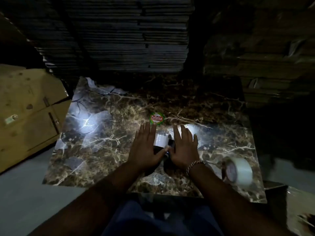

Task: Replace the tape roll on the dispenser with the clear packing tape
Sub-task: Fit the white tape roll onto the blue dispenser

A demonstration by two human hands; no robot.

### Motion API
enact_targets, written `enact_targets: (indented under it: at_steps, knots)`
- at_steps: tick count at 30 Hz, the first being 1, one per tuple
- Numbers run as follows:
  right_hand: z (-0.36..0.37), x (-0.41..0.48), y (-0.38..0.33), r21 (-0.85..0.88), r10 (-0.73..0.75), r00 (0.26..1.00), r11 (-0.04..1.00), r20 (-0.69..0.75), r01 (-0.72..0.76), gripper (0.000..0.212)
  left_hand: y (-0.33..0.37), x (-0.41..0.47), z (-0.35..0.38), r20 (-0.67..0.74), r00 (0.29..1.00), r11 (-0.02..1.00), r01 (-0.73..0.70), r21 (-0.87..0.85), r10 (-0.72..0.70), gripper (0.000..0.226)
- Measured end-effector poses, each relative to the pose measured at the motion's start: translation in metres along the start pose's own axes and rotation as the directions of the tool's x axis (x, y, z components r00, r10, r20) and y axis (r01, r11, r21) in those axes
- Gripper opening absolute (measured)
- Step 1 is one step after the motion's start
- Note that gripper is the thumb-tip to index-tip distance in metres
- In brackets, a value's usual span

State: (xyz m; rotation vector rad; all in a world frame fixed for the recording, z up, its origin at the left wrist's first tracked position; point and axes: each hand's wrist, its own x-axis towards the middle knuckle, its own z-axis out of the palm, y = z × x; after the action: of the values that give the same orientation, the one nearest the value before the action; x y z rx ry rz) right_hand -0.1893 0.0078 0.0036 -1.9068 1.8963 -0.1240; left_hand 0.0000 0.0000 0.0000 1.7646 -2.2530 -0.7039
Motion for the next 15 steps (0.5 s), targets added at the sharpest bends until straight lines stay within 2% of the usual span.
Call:
enact_targets:
  at_steps: [4,6,10,15]
  knots:
    - [0.034,-0.005,0.015,0.144,-0.056,0.998,0.988,-0.030,0.060,0.088,-0.018,-0.009,0.022,-0.046,0.998,0.995,-0.039,-0.094,0.035,0.105]
    - [0.050,-0.005,0.021,0.193,-0.091,0.991,0.975,-0.094,0.108,0.085,-0.028,-0.008,0.035,-0.118,0.989,0.979,-0.113,-0.169,0.094,0.104]
    - [0.065,0.002,0.028,0.224,-0.169,0.963,0.950,-0.211,0.216,0.080,-0.043,0.001,0.052,-0.220,0.960,0.931,-0.230,-0.283,0.171,0.106]
    - [0.078,0.007,0.036,0.221,-0.238,0.932,0.927,-0.273,0.302,0.079,-0.053,0.005,0.065,-0.245,0.939,0.912,-0.304,-0.274,0.239,0.106]
